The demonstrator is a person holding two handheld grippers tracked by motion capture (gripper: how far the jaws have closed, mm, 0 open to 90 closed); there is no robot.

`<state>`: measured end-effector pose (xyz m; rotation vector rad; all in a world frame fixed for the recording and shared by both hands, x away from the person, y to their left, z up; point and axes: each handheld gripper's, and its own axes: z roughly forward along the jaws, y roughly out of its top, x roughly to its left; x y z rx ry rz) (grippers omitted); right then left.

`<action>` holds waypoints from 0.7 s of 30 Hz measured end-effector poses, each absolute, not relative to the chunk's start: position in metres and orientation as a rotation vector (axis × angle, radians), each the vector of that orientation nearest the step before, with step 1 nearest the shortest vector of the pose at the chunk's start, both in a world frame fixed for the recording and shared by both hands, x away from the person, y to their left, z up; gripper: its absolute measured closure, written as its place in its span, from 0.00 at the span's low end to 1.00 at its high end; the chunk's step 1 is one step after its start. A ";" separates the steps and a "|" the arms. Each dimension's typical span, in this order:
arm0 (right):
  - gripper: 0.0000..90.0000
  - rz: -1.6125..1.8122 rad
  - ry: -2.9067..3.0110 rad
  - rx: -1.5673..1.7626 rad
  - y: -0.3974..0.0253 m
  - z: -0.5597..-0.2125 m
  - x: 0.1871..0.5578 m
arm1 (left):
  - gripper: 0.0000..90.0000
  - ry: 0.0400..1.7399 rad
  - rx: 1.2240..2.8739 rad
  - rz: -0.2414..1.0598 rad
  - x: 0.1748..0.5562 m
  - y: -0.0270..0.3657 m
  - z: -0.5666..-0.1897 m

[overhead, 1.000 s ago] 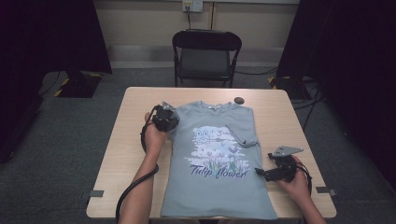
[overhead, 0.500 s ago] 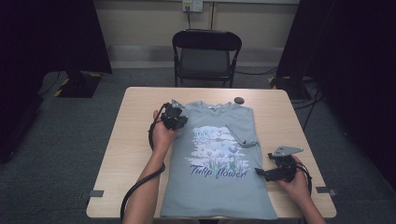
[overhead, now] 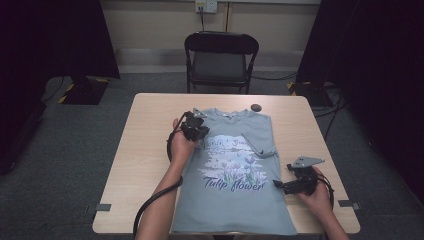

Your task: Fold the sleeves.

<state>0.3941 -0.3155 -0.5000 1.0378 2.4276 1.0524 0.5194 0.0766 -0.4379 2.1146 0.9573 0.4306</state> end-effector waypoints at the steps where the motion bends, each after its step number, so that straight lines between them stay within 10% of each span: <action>1: 0.09 1.052 2.428 1.037 -0.316 -0.500 0.394 | 0.94 0.956 2.119 0.427 0.519 0.075 -0.439; 10: 0.09 1.052 2.428 1.037 -0.316 -0.500 0.394 | 0.91 0.927 2.123 0.371 0.515 0.063 -0.448; 21: 0.09 1.052 2.428 1.037 -0.315 -0.500 0.394 | 0.29 0.925 2.038 0.367 0.513 0.062 -0.450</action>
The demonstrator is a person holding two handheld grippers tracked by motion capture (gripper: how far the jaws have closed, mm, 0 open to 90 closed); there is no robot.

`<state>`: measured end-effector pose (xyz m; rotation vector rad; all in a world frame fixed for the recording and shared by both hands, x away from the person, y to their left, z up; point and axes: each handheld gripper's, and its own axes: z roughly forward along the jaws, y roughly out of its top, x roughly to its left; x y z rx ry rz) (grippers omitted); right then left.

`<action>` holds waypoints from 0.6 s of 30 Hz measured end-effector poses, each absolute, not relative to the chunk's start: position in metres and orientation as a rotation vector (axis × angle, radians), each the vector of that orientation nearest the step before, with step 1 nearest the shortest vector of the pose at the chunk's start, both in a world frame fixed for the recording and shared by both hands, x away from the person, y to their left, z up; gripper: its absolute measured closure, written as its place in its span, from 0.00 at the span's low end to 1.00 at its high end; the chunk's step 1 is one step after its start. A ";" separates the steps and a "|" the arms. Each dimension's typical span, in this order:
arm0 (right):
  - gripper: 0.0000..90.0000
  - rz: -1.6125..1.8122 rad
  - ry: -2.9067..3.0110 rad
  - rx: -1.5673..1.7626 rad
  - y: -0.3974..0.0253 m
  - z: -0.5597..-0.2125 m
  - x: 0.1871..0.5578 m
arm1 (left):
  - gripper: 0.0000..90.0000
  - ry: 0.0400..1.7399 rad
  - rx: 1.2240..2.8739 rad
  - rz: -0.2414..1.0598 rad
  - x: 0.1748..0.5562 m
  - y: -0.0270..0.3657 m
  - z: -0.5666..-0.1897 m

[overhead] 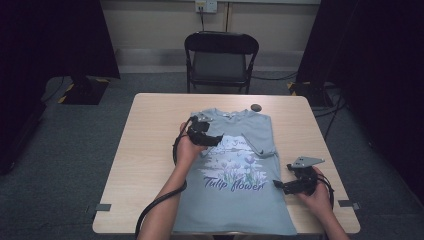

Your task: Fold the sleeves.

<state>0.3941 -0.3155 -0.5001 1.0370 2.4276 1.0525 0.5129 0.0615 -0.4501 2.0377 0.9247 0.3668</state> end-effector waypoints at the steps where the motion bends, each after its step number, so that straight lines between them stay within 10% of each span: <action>1: 0.09 1.052 2.428 1.037 -0.316 -0.500 0.394 | 0.28 0.930 2.034 0.370 0.512 0.062 -0.450; 18: 0.09 1.052 2.427 1.037 -0.315 -0.500 0.394 | 0.14 0.968 2.016 0.381 0.501 0.084 -0.449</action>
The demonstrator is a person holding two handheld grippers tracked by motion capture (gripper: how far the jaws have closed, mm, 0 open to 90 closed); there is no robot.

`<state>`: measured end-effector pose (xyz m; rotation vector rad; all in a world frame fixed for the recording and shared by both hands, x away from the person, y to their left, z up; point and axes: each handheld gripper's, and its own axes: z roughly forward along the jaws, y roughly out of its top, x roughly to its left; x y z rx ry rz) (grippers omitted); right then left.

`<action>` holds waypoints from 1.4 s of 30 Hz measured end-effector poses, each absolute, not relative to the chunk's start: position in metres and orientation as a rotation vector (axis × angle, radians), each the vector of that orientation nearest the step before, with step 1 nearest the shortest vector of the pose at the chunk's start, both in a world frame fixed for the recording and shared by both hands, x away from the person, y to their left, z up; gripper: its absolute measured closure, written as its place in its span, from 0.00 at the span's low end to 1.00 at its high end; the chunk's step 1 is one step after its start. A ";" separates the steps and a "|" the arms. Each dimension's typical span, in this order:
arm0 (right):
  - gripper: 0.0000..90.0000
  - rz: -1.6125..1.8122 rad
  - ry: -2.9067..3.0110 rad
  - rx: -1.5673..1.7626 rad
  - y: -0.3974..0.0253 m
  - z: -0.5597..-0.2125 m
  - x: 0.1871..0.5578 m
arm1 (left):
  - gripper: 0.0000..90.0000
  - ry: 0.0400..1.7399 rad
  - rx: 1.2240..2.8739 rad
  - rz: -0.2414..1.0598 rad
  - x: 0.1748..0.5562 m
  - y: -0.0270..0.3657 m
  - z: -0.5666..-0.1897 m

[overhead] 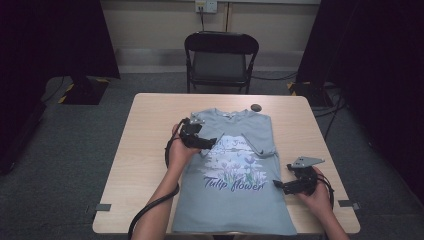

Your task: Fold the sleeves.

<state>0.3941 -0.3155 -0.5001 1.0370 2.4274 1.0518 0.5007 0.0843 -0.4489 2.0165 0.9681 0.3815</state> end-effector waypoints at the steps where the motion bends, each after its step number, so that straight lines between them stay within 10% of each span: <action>1: 0.09 1.052 2.427 1.037 -0.315 -0.500 0.394 | 0.14 0.963 2.013 0.388 0.500 0.086 -0.448; 42: 0.09 1.052 2.427 1.037 -0.315 -0.500 0.394 | 0.15 0.946 1.985 0.371 0.474 0.120 -0.448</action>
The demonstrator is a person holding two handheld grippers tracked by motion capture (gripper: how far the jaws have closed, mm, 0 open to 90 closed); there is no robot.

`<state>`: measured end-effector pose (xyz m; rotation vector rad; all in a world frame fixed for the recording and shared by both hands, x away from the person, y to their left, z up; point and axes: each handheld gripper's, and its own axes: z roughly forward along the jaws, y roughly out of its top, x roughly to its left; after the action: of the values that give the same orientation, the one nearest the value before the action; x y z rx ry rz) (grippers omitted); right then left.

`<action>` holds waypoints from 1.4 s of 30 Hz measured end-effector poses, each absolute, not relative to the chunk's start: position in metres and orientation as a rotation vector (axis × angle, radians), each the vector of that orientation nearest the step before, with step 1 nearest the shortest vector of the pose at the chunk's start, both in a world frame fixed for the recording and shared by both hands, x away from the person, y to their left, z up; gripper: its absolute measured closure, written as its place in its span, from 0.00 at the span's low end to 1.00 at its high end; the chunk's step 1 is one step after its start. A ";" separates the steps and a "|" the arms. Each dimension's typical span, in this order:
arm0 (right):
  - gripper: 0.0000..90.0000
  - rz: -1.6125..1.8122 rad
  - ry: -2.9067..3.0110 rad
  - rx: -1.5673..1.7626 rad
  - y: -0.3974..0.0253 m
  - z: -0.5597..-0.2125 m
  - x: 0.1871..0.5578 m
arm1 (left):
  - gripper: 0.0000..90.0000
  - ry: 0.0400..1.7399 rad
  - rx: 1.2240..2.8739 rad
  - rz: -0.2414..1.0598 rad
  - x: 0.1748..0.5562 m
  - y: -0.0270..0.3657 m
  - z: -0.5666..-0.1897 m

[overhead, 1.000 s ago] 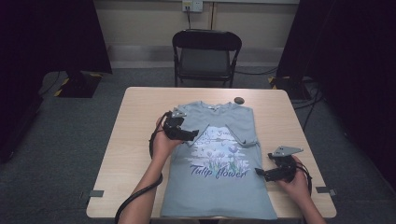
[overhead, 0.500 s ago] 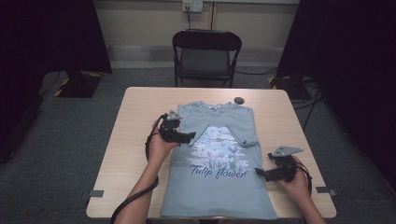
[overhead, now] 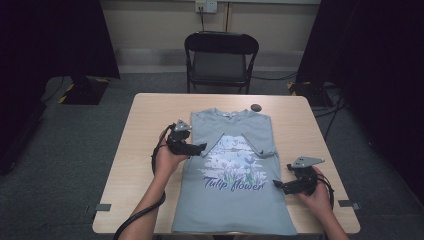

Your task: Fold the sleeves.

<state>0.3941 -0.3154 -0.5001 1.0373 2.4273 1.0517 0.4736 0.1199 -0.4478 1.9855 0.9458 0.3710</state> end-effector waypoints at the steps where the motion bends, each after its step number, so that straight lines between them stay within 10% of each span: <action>1: 0.09 1.052 2.427 1.038 -0.315 -0.500 0.394 | 0.15 0.943 1.986 0.370 0.473 0.120 -0.448; 42: 0.09 1.051 2.427 1.037 -0.315 -0.500 0.394 | 0.16 0.925 1.979 0.378 0.453 0.134 -0.451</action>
<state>0.3941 -0.3154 -0.5001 1.0370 2.4275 1.0514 0.4530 0.1345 -0.4510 1.9790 0.9247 0.3780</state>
